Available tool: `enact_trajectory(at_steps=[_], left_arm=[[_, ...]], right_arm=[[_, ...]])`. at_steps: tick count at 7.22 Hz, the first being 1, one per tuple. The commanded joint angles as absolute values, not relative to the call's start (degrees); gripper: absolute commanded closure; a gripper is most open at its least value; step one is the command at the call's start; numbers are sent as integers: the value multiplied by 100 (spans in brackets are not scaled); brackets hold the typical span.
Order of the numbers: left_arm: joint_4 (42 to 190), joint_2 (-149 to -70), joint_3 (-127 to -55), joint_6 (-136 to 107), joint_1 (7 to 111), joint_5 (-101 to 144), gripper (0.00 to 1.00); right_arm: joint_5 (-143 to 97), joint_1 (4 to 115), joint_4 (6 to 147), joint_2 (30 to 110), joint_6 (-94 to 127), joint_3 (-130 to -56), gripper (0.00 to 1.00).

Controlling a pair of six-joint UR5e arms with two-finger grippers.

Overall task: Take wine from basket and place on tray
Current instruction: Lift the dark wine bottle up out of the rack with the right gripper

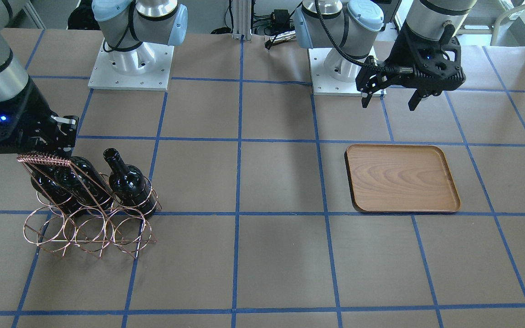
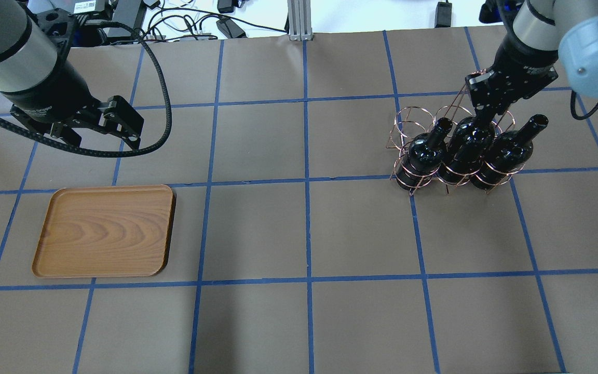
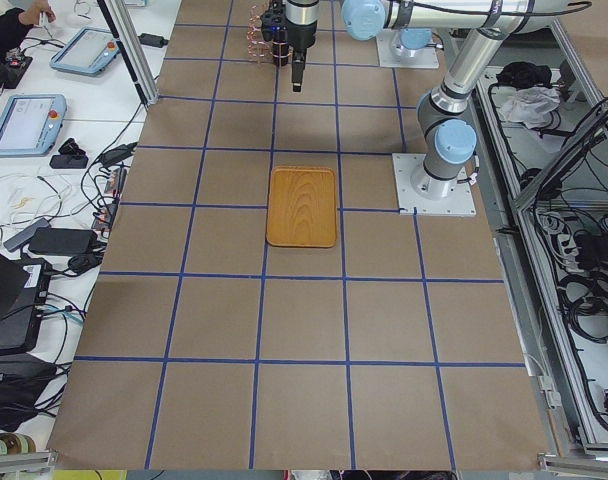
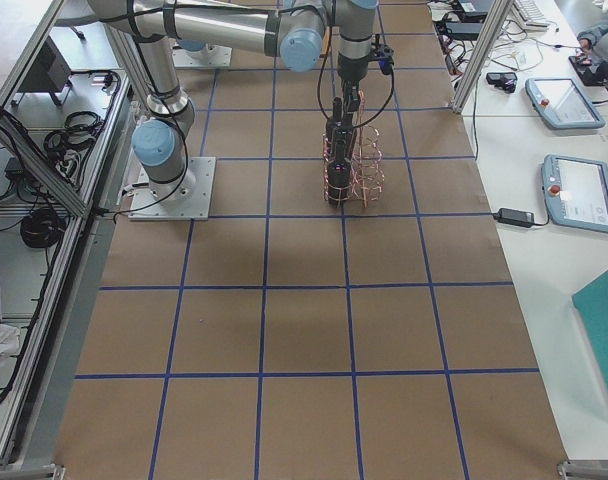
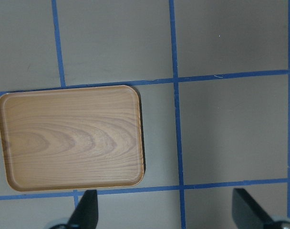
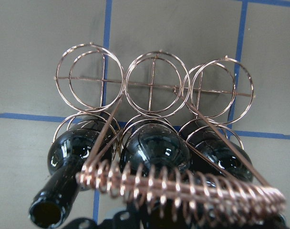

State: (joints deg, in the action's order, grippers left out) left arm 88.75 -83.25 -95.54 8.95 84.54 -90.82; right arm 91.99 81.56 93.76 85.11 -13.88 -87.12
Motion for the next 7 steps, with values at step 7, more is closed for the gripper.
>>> enact_trajectory(at_steps=[7], left_arm=[[8385,-8481,-9562,852,8385,-9097,0]], right_arm=[[9125,9890,7206,9282,1723,-7813,88]])
